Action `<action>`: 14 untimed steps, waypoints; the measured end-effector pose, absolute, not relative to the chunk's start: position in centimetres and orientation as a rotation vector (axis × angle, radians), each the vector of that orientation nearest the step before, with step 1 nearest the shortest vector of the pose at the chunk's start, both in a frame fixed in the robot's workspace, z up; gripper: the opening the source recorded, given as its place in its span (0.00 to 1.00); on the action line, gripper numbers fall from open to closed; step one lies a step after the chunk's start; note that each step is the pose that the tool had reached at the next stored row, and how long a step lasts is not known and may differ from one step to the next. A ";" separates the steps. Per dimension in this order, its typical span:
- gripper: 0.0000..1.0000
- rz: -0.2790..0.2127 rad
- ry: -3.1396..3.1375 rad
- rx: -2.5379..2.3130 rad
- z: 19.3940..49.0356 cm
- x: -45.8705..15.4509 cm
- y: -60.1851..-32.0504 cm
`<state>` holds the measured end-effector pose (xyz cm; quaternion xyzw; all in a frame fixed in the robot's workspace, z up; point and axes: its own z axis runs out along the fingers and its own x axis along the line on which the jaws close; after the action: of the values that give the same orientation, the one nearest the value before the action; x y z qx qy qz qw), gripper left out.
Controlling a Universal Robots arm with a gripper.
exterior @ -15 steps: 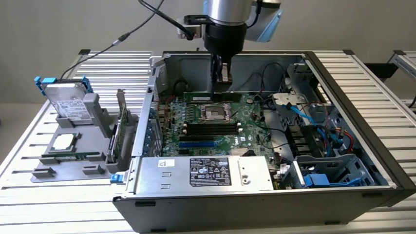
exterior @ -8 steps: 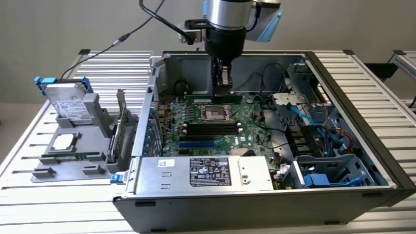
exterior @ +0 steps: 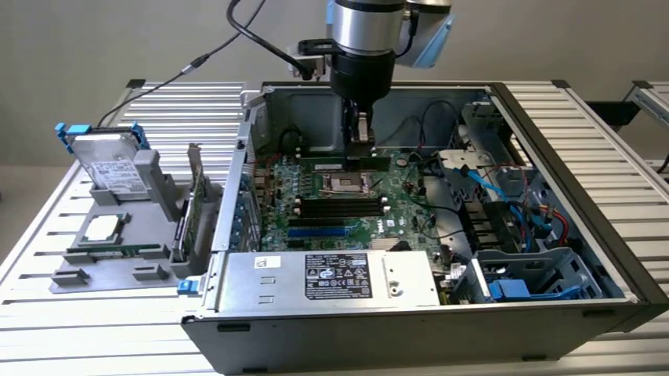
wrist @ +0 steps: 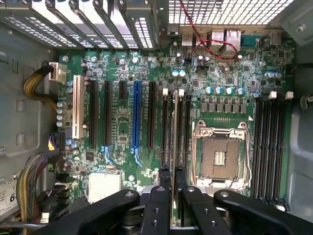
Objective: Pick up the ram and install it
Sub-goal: 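Pick up the ram and move it above insertion slot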
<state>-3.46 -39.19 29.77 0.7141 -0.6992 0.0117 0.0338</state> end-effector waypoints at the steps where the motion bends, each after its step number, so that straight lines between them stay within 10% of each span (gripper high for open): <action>1: 0.14 0.040 -2.152 2.197 29.6 -3.5 -39.2; 14: 0.14 0.060 -2.160 2.205 27.4 -3.5 -39.2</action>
<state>-3.51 -39.19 27.44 0.7139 -0.6995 0.0194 0.0272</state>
